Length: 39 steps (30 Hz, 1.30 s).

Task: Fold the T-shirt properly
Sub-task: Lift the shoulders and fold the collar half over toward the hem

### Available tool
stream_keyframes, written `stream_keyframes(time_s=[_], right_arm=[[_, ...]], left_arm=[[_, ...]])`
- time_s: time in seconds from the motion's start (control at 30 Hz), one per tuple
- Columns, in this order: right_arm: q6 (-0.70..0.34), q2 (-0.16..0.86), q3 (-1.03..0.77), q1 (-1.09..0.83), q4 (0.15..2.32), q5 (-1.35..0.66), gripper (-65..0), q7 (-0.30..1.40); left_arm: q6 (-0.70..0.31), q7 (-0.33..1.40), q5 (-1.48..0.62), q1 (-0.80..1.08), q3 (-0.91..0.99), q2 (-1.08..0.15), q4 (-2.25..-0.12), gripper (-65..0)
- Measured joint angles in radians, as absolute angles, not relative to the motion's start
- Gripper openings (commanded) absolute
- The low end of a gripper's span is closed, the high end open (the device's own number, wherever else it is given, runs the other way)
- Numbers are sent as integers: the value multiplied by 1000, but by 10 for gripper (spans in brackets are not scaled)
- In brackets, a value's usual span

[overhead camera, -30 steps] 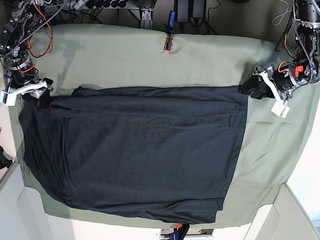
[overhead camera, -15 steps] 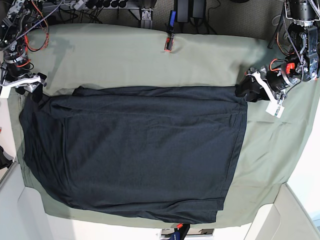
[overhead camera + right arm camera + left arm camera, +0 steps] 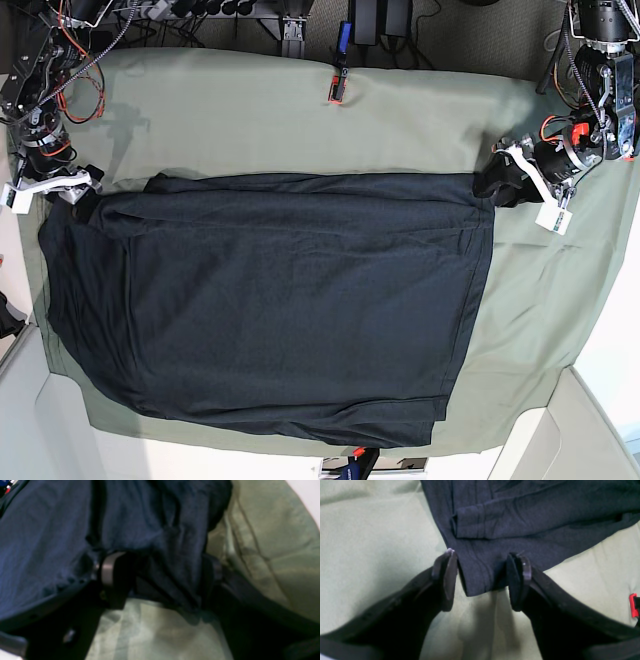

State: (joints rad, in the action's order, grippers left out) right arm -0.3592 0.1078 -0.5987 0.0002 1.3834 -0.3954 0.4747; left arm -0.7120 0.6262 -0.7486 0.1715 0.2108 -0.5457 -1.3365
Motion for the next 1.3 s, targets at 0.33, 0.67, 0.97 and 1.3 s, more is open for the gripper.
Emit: stream_keyframes(time_s=[0.33,0.67,0.97,1.3], right_arm=[[-360,107,-595,0,1380,-396,-650,499],[-401,106,-683,-24,1508,-516,-650,607],[-401,138,-702,25,1514,-517,-650,615],[-398,189,-694,193,1298,-471,-650,630]], left_arm=[[-696,612,-719,172,211,-546,-1333,-650],[-692,830,-886,209,320,-602,-1505,-650],[-692,800,-886,181,325,-679,-1514,-650],[-696,790,-836,64,257,-703,-1491,-650]])
